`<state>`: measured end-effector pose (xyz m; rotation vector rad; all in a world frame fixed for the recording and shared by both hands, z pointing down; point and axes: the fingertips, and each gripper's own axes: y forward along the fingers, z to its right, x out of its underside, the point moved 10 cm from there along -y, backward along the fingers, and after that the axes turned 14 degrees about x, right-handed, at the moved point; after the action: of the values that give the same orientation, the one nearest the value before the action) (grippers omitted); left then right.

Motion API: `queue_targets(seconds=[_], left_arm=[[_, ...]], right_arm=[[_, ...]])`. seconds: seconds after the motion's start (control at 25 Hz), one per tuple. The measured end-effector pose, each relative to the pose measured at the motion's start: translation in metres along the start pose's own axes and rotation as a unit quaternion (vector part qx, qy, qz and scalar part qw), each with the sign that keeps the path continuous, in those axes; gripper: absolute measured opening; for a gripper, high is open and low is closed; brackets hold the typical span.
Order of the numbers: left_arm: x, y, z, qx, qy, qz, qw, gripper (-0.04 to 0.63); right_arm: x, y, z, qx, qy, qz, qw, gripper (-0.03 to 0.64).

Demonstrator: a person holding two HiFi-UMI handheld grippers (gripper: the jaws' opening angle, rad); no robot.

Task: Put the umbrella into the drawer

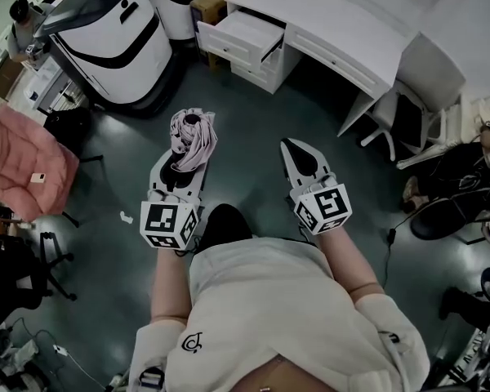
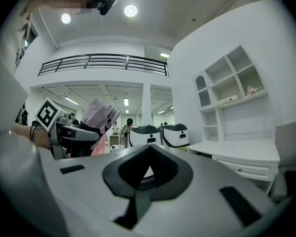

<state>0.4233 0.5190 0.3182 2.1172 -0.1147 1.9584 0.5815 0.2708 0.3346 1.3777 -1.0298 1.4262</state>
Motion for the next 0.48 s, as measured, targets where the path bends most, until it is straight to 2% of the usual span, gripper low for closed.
queue_targets(seconds=[0.24, 0.48], left_arm=[[0.003, 0.018, -0.044, -0.009, -0.016, -0.006, 0.9998, 0.225], [-0.001, 0.052, -0.133, 0.006, -0.012, -0.012, 0.9998, 0.225]], right_arm=[[0.008, 0.053, -0.002, -0.011, 0.007, -0.019, 1.000, 0.006], [0.013, 0.145, -0.017, 0.000, 0.009, -0.023, 1.000, 0.006]])
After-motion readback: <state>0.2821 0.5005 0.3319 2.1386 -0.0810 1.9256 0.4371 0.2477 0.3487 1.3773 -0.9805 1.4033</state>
